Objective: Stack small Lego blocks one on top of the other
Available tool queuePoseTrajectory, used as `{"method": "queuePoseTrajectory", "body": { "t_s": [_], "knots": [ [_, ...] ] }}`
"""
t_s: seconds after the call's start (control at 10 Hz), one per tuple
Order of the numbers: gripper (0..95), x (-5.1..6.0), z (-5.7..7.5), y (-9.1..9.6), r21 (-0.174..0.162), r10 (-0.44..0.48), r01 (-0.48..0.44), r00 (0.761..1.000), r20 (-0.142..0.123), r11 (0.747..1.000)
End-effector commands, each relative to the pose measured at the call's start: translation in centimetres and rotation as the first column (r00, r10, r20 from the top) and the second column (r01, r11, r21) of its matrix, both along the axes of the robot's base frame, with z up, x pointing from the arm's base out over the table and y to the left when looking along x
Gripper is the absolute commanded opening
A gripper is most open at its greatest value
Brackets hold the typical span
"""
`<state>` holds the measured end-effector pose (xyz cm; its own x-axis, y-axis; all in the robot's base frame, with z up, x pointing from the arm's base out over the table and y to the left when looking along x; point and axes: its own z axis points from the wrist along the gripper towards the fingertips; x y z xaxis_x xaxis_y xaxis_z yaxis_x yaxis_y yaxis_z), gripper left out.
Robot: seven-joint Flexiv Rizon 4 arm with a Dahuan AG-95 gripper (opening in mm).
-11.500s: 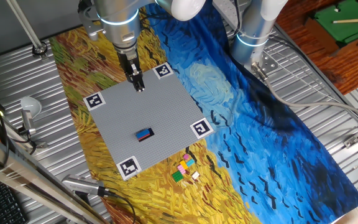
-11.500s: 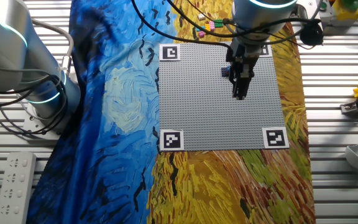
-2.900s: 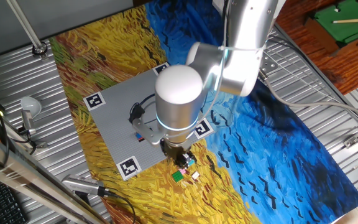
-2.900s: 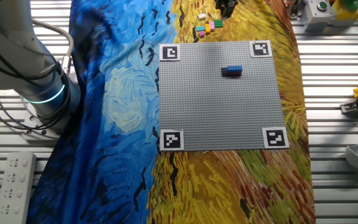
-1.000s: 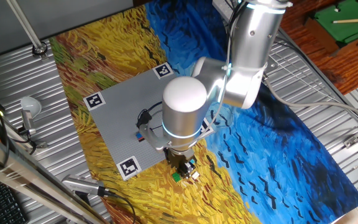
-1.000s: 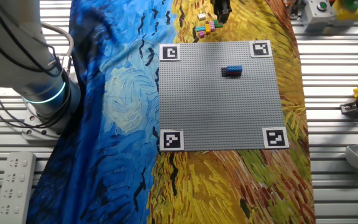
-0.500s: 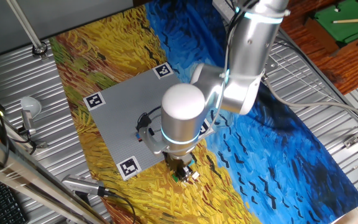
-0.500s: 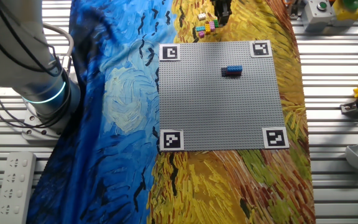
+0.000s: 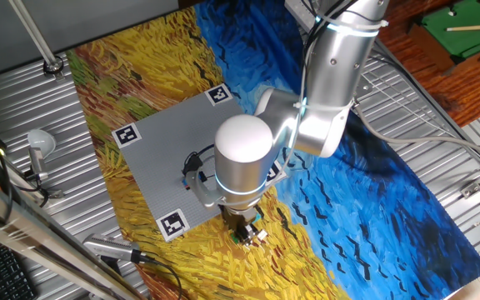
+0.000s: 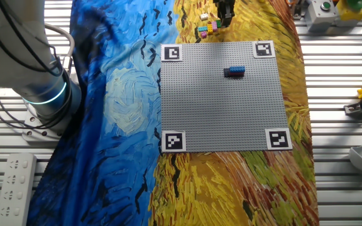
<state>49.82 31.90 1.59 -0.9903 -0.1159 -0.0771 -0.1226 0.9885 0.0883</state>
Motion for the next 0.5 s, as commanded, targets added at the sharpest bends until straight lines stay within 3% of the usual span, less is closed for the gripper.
{"method": "queuePoseTrajectory", "body": {
  "t_s": [0.1,0.5],
  "knots": [
    [38.0,0.05,-0.17,0.01,0.000,-0.023,0.023,1.000,-0.008,1.000],
    [38.0,-0.10,-0.50,0.07,-0.001,-0.039,0.039,0.999,-0.008,0.999]
  ]
}}
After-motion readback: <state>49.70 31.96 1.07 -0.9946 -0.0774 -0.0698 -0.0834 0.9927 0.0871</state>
